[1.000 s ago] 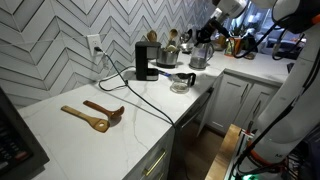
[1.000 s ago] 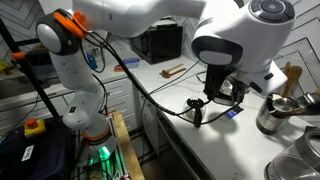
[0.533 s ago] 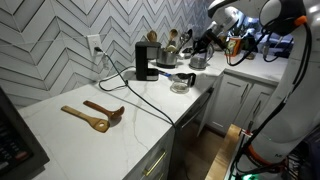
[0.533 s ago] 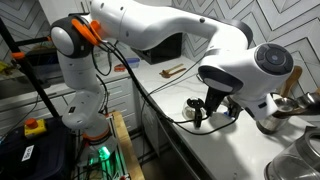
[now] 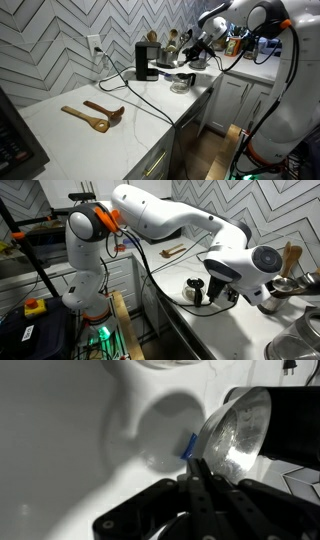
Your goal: Remove the silver plate from the coffee maker and put it on its drip tray
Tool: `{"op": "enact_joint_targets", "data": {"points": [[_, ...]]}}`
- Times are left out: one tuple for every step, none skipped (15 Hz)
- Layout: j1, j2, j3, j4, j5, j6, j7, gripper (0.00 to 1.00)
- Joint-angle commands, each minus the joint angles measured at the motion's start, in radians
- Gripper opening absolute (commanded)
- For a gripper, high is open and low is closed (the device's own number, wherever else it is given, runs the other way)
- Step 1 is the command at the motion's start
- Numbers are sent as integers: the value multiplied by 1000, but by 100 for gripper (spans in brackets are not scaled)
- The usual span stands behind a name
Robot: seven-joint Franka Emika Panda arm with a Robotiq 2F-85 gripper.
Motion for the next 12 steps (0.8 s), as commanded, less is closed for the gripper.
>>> {"op": "enact_joint_targets", "data": {"points": [[5, 41, 37, 19, 8, 42, -41, 0], [7, 51, 47, 26, 11, 53, -48, 0], [9, 59, 57, 32, 15, 67, -54, 0], [11, 67, 67, 39, 18, 83, -60, 0], [11, 74, 76, 46, 21, 101, -70, 0], [13, 81, 85, 51, 24, 123, -77, 0], [11, 87, 94, 58, 31, 134, -83, 0], [14, 95, 102, 65, 29, 151, -81, 0], [13, 102, 111, 71, 33, 162, -82, 0], [15, 109, 118, 77, 36, 173, -77, 0], [15, 116, 125, 83, 38, 182, -74, 0], [15, 125, 134, 92, 45, 184, -70, 0]]}}
